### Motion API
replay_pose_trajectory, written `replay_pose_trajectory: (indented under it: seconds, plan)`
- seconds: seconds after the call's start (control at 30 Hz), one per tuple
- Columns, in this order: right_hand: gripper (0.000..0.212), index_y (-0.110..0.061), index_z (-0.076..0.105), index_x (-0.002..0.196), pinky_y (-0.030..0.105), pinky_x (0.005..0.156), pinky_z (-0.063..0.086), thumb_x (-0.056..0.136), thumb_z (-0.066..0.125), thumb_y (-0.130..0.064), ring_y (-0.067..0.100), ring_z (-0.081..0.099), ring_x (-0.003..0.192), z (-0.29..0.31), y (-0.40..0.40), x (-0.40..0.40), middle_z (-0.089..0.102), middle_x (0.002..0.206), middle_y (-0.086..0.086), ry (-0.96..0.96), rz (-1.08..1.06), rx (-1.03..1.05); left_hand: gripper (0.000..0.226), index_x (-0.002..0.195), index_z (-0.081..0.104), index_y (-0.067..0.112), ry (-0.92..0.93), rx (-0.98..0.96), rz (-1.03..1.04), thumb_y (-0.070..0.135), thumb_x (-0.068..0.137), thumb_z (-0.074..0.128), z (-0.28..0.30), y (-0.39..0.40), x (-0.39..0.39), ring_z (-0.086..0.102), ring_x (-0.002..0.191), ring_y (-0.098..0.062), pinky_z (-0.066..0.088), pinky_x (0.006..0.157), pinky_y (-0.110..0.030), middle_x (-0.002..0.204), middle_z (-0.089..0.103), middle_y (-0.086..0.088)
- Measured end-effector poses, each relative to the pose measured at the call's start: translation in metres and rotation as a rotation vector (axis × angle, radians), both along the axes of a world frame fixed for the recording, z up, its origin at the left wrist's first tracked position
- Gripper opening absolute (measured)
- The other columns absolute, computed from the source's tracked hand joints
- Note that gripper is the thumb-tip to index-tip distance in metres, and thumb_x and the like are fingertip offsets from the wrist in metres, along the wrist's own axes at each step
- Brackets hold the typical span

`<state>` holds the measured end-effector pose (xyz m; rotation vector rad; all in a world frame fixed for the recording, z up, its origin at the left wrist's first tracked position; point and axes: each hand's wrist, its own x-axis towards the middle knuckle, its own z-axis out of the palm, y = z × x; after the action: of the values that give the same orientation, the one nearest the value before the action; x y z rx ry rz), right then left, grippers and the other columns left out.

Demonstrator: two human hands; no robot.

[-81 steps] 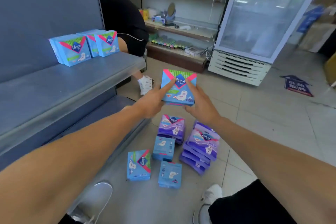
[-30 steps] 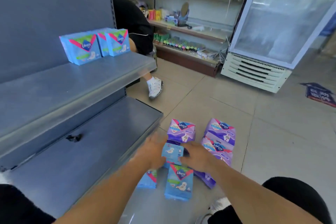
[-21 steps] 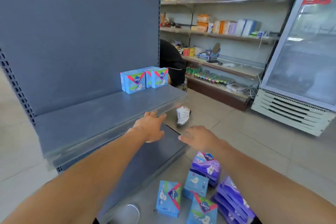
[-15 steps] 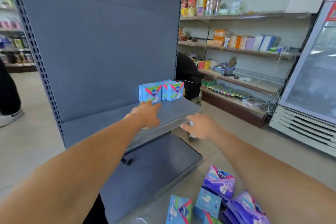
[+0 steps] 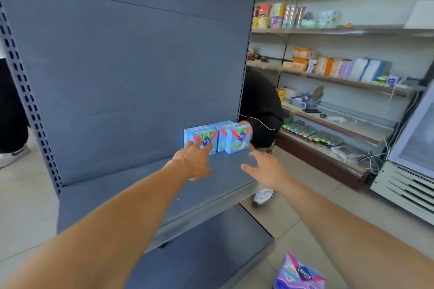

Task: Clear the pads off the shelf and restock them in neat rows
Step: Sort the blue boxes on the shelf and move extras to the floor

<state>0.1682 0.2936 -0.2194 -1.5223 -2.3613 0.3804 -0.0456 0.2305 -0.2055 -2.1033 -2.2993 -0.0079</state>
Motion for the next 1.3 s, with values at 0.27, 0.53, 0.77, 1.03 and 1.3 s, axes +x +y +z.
replay_pose_trajectory:
  seconds: [0.27, 0.53, 0.77, 1.03, 1.3]
  plan:
    - [0.045, -0.015, 0.049, 0.131, 0.024, 0.080, 0.033, 0.091, 0.065, -0.028, 0.022, 0.051, 0.124, -0.030, 0.127, -0.030, 0.057, 0.113, -0.009, 0.334, -0.085, -0.128, 0.079, 0.154, 0.006, 0.023, 0.065, 0.101, 0.014, 0.047, 0.092, 0.050, -0.026, 0.117, -0.034, 0.003, 0.148, -0.031, 0.020, 0.117, -0.042, 0.161, 0.001, -0.012]
    - [0.103, -0.011, 0.013, 0.154, 0.033, 0.096, 0.036, 0.078, 0.081, -0.026, 0.027, 0.040, 0.135, -0.067, 0.226, -0.045, 0.036, 0.152, 0.011, 0.572, -0.230, -0.320, 0.062, 0.145, 0.026, 0.009, 0.175, 0.222, 0.012, 0.035, 0.092, 0.048, -0.069, 0.173, -0.062, 0.014, 0.146, -0.025, 0.020, 0.116, -0.035, 0.152, 0.029, -0.002]
    - [0.077, -0.008, 0.035, 0.141, 0.018, 0.069, 0.046, 0.077, 0.075, 0.006, 0.011, 0.061, 0.091, -0.064, 0.244, -0.062, 0.062, 0.109, 0.002, 0.885, -0.092, -0.439, 0.050, 0.142, 0.036, 0.032, -0.009, 0.267, -0.032, 0.020, 0.095, 0.045, -0.063, 0.169, -0.057, 0.048, 0.114, -0.023, 0.043, 0.076, -0.033, 0.132, 0.041, 0.001]
    - [0.035, -0.010, 0.059, 0.113, 0.023, 0.066, 0.047, 0.081, 0.074, -0.004, 0.014, 0.065, 0.092, -0.076, 0.237, -0.057, 0.069, 0.112, 0.006, 0.890, -0.019, -0.546, 0.068, 0.144, 0.040, 0.037, -0.506, 0.143, 0.078, 0.008, 0.086, 0.058, -0.059, 0.173, -0.075, 0.058, 0.112, -0.024, 0.051, 0.092, -0.034, 0.136, 0.054, -0.001]
    - [0.033, -0.022, 0.064, 0.120, 0.043, 0.103, 0.042, 0.088, 0.068, -0.017, 0.018, 0.061, 0.115, -0.070, 0.188, -0.020, 0.072, 0.115, -0.002, 0.819, 0.111, -0.703, 0.047, 0.126, 0.056, 0.028, -0.754, 0.184, 0.220, 0.011, 0.084, 0.070, -0.058, 0.145, -0.075, 0.064, 0.090, -0.025, 0.050, 0.062, -0.026, 0.105, 0.065, -0.007]
